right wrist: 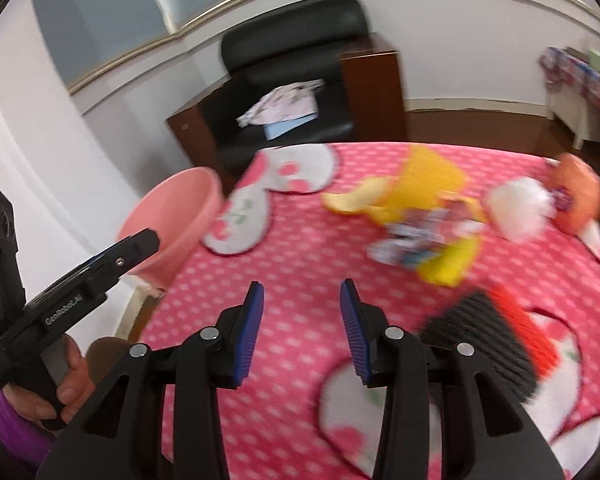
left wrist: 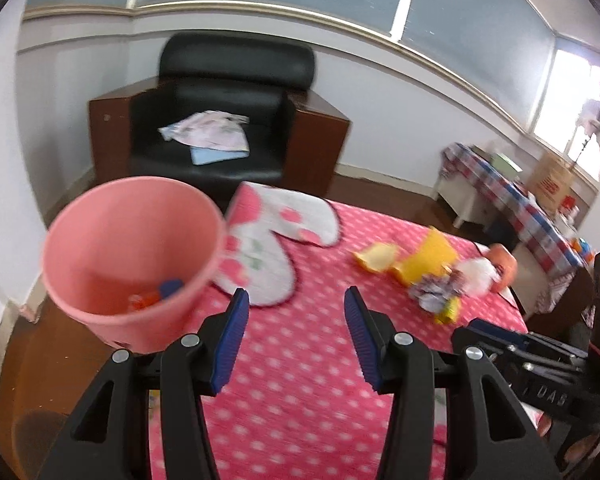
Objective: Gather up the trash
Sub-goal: 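Move both tools back over the black and red foam nets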
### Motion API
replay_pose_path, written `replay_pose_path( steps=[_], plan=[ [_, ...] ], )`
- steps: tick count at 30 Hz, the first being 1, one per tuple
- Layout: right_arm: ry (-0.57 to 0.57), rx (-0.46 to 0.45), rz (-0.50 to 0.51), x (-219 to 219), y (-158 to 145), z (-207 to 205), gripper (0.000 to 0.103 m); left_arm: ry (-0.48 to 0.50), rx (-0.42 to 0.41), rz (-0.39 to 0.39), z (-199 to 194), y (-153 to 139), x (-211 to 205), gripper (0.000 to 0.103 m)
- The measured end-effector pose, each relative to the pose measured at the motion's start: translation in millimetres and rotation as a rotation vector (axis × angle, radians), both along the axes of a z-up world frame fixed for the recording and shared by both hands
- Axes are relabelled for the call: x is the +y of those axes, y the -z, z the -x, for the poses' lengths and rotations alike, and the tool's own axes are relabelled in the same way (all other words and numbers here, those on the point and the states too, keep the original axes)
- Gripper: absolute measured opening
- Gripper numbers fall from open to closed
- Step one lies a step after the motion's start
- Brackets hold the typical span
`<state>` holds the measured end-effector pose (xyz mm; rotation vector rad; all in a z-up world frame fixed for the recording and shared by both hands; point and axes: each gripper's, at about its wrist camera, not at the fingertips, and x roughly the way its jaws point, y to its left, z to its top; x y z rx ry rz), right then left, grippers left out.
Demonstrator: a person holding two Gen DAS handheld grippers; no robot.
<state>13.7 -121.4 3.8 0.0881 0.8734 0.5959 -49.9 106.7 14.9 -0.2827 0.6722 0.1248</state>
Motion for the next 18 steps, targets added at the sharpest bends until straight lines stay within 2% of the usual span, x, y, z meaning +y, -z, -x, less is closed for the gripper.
replay_pose_path(
  steps=[9, 18],
  plan=[
    [0.166, 0.017, -0.009, -92, 17, 7, 0.041, 0.164, 0.059, 0.036, -12, 19, -67, 0.055],
    [0.290, 0.022, 0.002, -147, 32, 7, 0.041, 0.314, 0.157, 0.118, -27, 40, -123, 0.056]
  ],
)
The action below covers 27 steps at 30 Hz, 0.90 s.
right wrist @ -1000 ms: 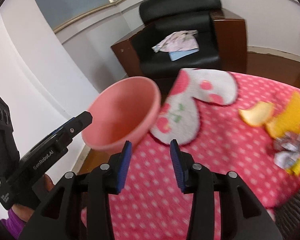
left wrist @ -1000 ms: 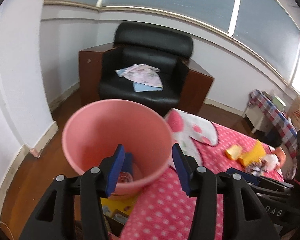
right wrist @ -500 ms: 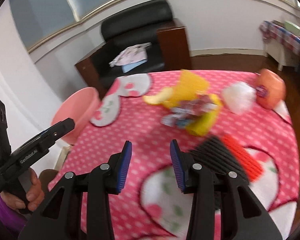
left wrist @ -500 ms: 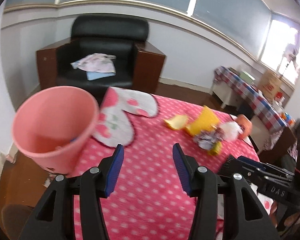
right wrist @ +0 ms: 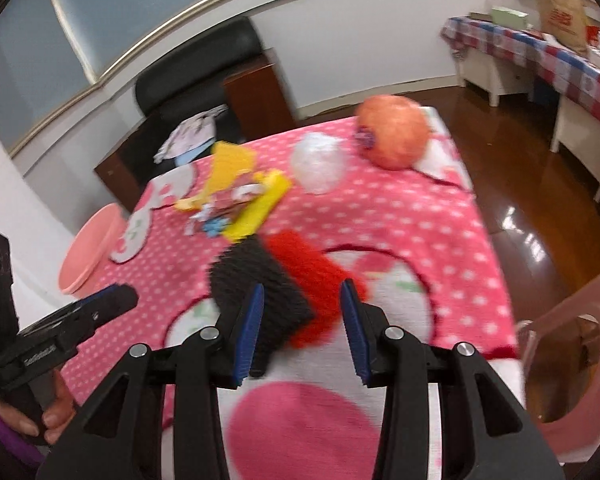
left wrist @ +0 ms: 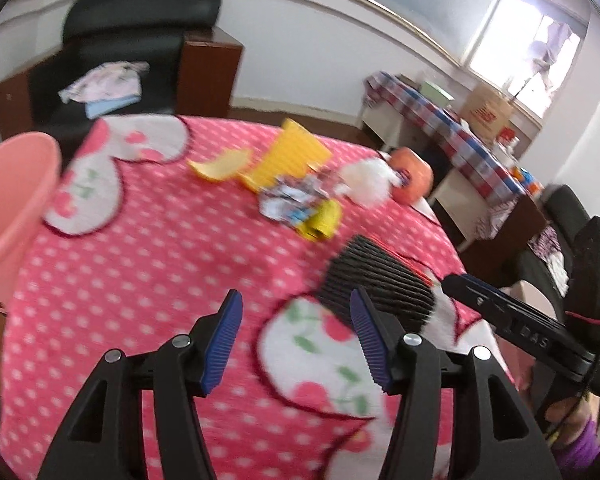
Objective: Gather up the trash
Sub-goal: 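Move both tools back over the black and red foam nets, then grasp the black foam net with the left gripper while the right gripper grasps the red foam net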
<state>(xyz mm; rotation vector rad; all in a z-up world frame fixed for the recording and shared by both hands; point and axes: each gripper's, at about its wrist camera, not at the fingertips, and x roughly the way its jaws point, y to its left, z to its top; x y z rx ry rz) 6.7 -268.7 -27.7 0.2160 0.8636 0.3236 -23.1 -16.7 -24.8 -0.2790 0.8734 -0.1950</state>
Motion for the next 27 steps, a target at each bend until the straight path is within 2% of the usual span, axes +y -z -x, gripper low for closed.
replay_pose_path(
  steps=[5, 10, 13, 17, 21, 22, 24, 26, 27],
  plan=[
    [0.046, 0.004, -0.008, -22, 7, -1, 0.041, 0.057, 0.074, 0.067, -14, 7, -28, 0.064],
    [0.057, -0.021, 0.002, -30, 9, 4, 0.041, 0.040, 0.167, 0.142, -29, 16, -51, 0.068],
    [0.063, -0.022, -0.006, -37, 10, 6, 0.041, 0.004, 0.201, 0.143, -38, 19, -65, 0.070],
    [0.065, -0.030, -0.019, -45, 10, 10, 0.041, -0.062, 0.238, 0.106, -49, 27, -77, 0.070],
    [0.060, -0.042, -0.037, -48, 9, 14, 0.041, -0.073, 0.274, 0.094, -55, 41, -86, 0.069],
    [0.058, -0.041, -0.043, -49, 10, 14, 0.041, -0.069, 0.273, 0.083, -53, 43, -87, 0.065],
    [0.055, -0.036, -0.054, -49, 12, 13, 0.041, -0.062, 0.261, 0.064, -51, 44, -88, 0.051],
    [0.052, -0.031, -0.062, -49, 13, 12, 0.041, -0.048, 0.240, 0.046, -50, 44, -86, 0.033],
    [0.047, -0.030, -0.068, -48, 13, 11, 0.041, -0.046, 0.236, 0.042, -49, 44, -85, 0.030]
  ],
)
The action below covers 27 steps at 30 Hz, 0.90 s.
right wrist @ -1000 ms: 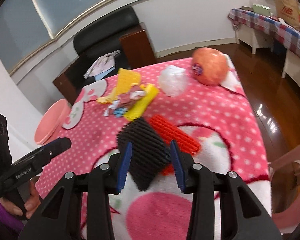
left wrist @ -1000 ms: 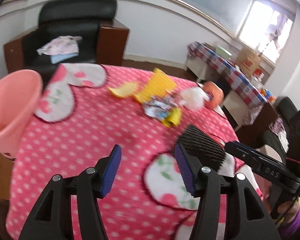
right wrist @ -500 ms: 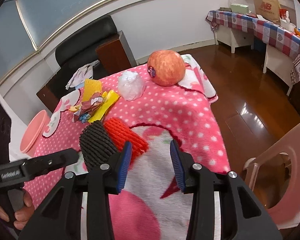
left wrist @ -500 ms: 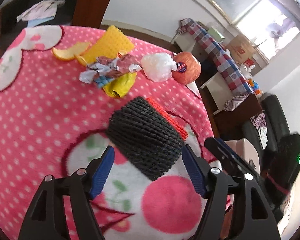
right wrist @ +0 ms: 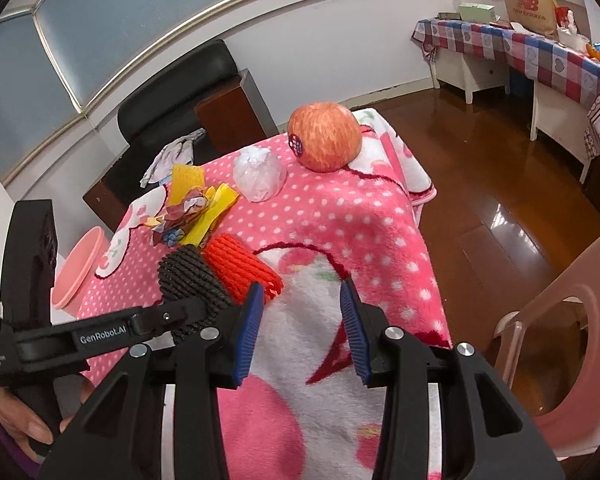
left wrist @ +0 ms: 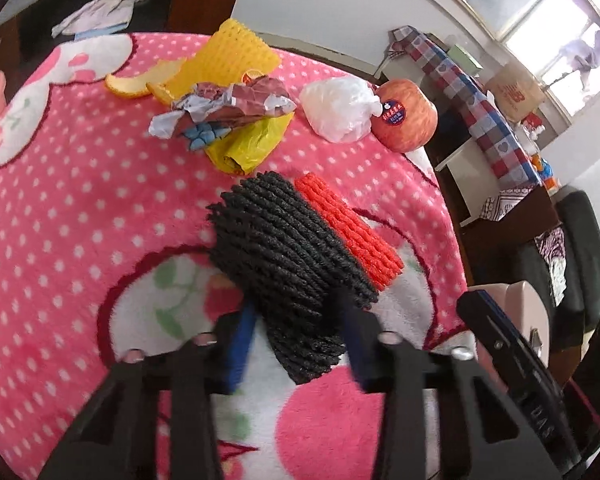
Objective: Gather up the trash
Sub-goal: 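Grasp the black foam net with the left gripper while the right gripper grasps the red foam net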
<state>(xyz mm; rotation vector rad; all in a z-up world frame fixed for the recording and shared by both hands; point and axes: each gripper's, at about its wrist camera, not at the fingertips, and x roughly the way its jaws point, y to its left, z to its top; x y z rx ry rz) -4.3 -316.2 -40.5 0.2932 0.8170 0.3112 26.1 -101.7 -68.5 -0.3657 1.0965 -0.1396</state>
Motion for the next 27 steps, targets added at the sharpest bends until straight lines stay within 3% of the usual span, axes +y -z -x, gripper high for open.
replay_pose_path(
  steps=[3, 8, 13, 17, 27],
  plan=[
    [-0.015, -0.005, -0.002, 5, -2, -2, 0.041, 0.003, -0.018, 0.000, 6, -3, 11, 0.022],
    [-0.078, 0.003, -0.035, 25, -4, -16, 0.041, 0.022, -0.053, -0.025, 17, -12, 29, 0.021],
    [-0.164, 0.082, -0.116, 51, 5, -38, 0.041, 0.012, -0.066, -0.048, 23, -13, 48, 0.019],
    [-0.218, 0.135, -0.162, 70, 13, -47, 0.049, -0.006, -0.067, -0.068, 28, -10, 60, 0.019],
    [-0.303, 0.179, -0.092, 119, 22, -41, 0.049, -0.047, -0.167, -0.275, 49, -20, 89, 0.019]
  ],
)
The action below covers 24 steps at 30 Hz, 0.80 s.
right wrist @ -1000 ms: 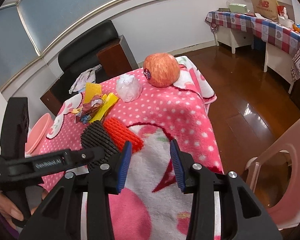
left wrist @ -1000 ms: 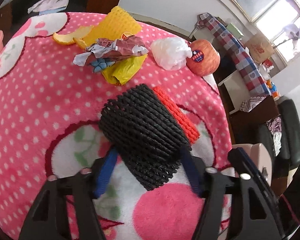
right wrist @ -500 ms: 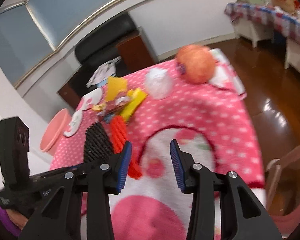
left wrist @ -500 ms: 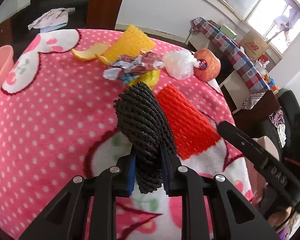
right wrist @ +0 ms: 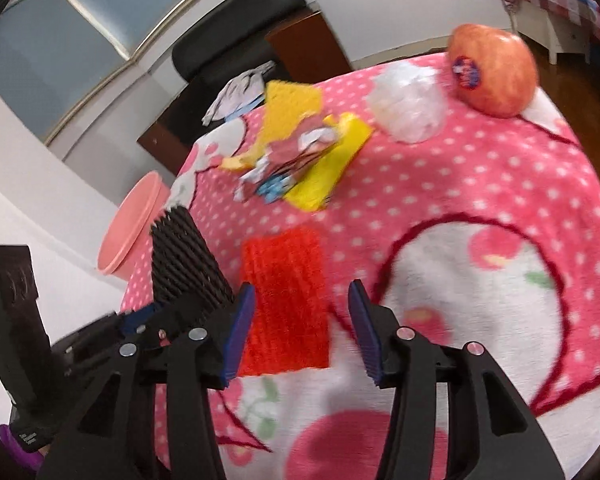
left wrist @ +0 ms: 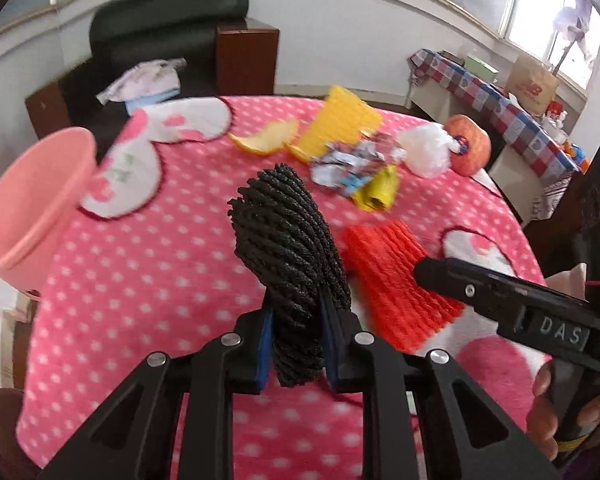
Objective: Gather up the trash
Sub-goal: 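Grasp the black foam net with the left gripper while the right gripper grasps the red foam net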
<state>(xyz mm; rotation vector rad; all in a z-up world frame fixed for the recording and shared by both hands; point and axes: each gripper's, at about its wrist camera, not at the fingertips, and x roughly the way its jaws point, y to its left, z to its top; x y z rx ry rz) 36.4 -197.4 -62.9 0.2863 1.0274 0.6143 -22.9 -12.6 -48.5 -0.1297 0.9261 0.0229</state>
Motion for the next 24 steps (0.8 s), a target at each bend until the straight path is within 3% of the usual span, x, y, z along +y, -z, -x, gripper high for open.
replay_pose_path(
  steps=[6, 11, 24],
  plan=[
    [-0.086, -0.012, 0.057, 37, 2, 14, 0.049, -0.054, 0.000, 0.013, 7, -2, 25, 0.020],
    [-0.090, -0.057, 0.118, 54, 0, 25, 0.049, -0.070, -0.033, -0.001, 14, -9, 31, 0.020],
    [-0.110, -0.120, 0.164, 82, -4, 38, 0.049, -0.106, -0.091, 0.018, 30, -16, 54, 0.020]
  ],
)
